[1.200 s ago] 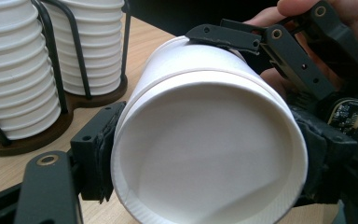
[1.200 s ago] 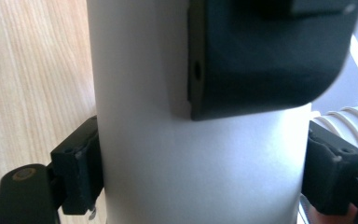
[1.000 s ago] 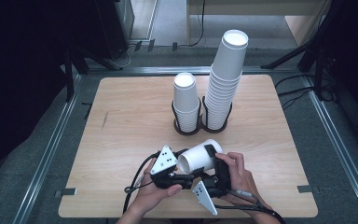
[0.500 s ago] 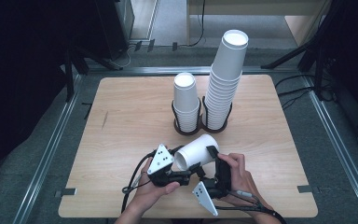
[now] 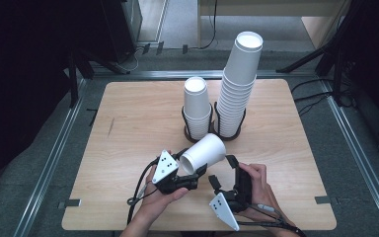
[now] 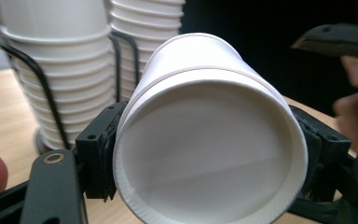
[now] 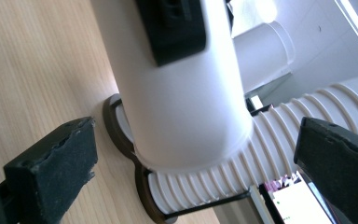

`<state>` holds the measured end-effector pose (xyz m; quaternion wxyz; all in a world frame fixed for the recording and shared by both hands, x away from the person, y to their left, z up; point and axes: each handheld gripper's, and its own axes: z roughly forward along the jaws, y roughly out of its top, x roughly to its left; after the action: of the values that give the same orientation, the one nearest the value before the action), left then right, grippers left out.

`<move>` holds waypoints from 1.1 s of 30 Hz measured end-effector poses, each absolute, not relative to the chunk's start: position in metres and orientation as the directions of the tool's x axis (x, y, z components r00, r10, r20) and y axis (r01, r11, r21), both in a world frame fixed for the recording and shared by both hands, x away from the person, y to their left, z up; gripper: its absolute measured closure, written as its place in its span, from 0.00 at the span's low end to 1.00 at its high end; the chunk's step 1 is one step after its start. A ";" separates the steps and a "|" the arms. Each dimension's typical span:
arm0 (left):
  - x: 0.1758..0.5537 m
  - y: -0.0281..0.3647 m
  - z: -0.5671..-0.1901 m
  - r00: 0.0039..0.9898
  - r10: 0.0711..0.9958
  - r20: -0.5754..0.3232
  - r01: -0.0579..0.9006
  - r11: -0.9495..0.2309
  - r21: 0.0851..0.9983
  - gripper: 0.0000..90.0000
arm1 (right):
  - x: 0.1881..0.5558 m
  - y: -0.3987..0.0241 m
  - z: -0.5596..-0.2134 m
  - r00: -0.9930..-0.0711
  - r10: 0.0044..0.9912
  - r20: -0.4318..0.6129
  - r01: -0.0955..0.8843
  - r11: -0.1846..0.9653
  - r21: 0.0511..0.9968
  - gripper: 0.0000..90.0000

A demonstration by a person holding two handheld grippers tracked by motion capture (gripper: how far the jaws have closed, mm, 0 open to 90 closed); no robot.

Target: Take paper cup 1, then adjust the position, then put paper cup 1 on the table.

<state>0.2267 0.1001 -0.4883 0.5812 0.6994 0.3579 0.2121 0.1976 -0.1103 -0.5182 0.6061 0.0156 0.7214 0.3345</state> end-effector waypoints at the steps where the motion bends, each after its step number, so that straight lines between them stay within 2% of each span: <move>1: 0.227 0.100 -0.489 0.648 0.751 -0.125 0.244 -0.049 0.968 0.26 | 0.198 -0.112 -0.517 -0.268 0.435 -0.860 -0.380 0.772 0.509 0.00; 10: 0.229 0.105 -0.492 0.635 0.756 -0.155 0.217 0.017 0.976 0.26 | 0.197 -0.123 -0.508 -0.347 0.598 -0.723 -0.284 0.667 0.688 0.00; 20: 0.231 0.109 -0.492 0.627 0.759 -0.177 0.190 0.072 0.979 0.26 | 0.206 -0.129 -0.505 -0.385 0.717 -0.581 -0.194 0.552 0.811 0.00; 27: 0.231 0.110 -0.493 0.618 0.765 -0.181 0.170 0.095 0.981 0.26 | 0.213 -0.134 -0.501 -0.383 0.835 -0.394 -0.075 0.397 0.915 0.00; 33: 0.231 0.112 -0.494 0.620 0.758 -0.203 0.155 0.135 0.979 0.26 | 0.215 -0.136 -0.492 -0.396 0.892 -0.216 0.002 0.236 0.972 0.02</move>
<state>0.2306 0.1120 -0.4943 0.6559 0.6162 0.3705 0.2300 0.2152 -0.1364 -0.4921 0.4315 0.3403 0.6571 0.5160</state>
